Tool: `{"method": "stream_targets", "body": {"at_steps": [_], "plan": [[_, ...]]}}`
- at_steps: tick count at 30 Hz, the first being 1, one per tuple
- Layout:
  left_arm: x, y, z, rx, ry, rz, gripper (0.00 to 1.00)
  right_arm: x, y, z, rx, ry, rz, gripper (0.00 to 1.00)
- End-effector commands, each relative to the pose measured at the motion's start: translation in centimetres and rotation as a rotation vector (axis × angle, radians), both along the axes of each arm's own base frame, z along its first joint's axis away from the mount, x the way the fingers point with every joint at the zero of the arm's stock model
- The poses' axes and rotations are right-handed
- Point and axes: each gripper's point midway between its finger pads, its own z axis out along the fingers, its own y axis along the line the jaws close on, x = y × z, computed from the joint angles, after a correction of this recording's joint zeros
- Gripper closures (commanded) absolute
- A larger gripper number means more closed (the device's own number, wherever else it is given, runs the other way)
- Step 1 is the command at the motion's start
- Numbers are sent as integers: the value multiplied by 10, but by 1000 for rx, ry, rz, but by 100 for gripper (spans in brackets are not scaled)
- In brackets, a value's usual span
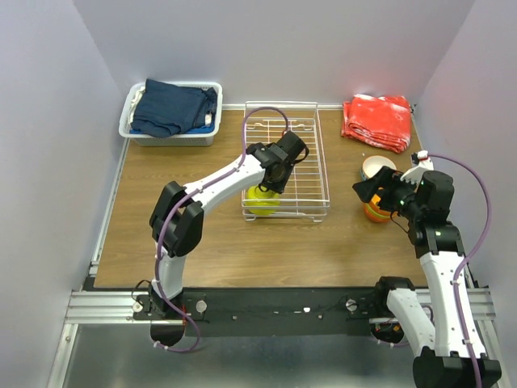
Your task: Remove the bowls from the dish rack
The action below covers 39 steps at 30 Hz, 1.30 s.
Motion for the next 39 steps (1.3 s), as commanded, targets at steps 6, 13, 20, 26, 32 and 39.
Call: {"method": "stream_targets", "body": {"at_steps": [6,13,20,26,32,39], "plan": [[50,12,-8,0,-35,86,62,-1,-3,-1,-27,-1,-12,5],[83,2,30,-56,-184,87,62,-1,-3,-1,-24,-1,-12,5],[62,6,22,-91,-137,82,48,-3,-4,-4,-27,-5,-19,4],[45,25,35,-41,-156,55,28,-2,-3,-3,-22,-8,-15,4],[17,22,35,32,-123,42,11,-3,-3,-3,-23,-11,-14,4],[-2,10,26,-5,-39,21,1,-4,-1,-2,-21,-13,-7,4]]}}
